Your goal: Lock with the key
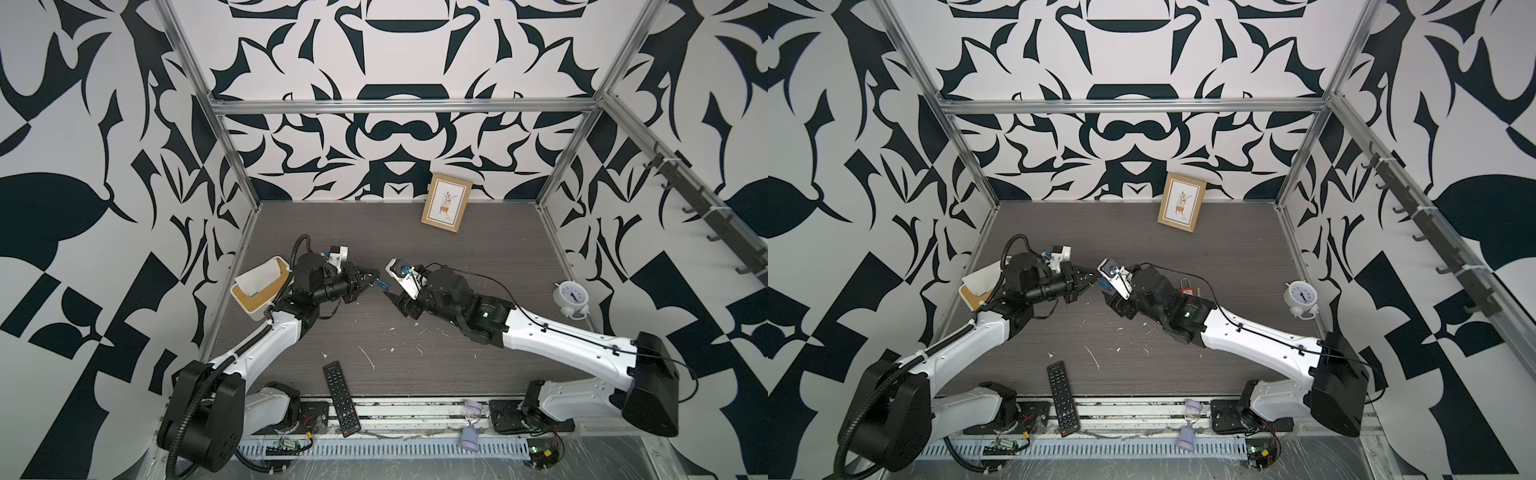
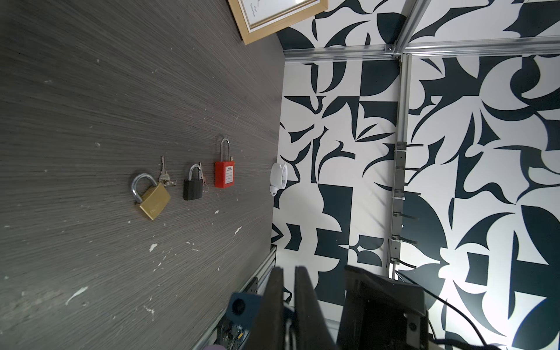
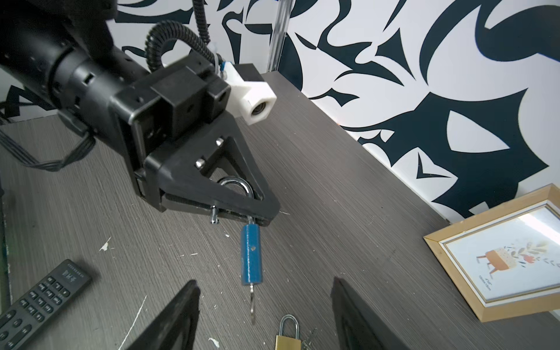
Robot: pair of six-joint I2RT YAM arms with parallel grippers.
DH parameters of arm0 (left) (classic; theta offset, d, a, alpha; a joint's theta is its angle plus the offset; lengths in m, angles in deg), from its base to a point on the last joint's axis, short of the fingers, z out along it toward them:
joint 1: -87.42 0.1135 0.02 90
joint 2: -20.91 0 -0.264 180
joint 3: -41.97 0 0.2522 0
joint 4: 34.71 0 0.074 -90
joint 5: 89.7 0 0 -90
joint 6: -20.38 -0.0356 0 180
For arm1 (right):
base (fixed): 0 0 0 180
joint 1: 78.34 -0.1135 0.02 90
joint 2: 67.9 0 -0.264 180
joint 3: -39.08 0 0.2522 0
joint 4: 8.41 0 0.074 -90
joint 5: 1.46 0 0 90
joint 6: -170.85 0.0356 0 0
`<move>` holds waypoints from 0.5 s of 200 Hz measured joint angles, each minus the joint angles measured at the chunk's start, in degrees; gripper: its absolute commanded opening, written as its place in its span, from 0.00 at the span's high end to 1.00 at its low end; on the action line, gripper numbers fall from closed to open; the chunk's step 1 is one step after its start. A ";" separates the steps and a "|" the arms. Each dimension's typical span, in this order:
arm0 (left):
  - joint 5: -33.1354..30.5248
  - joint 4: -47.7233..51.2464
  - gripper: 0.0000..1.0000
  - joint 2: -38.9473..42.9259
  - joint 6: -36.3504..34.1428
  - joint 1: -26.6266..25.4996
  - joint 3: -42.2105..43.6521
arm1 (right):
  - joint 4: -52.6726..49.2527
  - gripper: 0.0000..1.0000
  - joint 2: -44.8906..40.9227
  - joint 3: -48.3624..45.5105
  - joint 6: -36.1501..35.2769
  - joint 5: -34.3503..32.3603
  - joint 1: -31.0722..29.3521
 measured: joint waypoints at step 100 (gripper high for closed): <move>0.26 -1.16 1.00 0.83 2.40 0.00 0.00 | 1.73 0.52 5.09 0.66 2.99 6.62 2.58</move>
